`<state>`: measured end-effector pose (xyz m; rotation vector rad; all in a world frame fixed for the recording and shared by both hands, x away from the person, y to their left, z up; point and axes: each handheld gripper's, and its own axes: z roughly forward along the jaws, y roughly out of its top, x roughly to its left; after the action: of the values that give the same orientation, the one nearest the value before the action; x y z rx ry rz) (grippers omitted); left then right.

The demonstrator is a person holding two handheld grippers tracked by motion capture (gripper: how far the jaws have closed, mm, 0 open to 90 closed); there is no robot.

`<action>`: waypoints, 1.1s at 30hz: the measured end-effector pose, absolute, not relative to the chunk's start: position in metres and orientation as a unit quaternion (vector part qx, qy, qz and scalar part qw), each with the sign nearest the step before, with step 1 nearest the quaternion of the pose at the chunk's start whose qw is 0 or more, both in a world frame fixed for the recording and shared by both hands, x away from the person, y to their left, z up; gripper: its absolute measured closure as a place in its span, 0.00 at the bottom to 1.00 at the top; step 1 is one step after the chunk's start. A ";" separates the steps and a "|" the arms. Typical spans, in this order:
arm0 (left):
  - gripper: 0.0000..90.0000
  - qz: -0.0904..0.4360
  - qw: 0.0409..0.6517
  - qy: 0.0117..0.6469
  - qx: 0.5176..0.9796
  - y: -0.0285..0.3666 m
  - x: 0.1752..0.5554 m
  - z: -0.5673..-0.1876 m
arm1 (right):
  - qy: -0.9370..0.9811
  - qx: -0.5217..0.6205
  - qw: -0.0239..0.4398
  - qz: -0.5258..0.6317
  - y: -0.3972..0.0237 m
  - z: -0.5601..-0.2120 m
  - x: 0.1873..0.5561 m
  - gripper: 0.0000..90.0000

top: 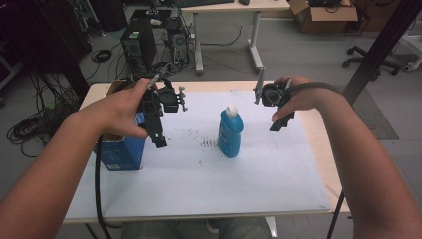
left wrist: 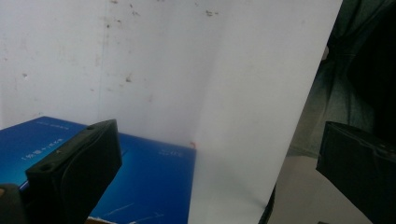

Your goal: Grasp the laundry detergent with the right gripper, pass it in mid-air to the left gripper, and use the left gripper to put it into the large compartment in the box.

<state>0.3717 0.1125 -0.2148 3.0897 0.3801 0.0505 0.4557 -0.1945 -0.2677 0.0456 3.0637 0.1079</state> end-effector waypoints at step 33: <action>0.00 0.021 0.016 0.118 0.993 0.116 0.367 -0.215 | 0.990 0.055 0.020 0.126 -0.197 -0.274 0.399 0.05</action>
<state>0.3666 0.1161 -0.2147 3.0873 0.3660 0.0648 0.3991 -0.1968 -0.2741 0.1696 3.0720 0.3899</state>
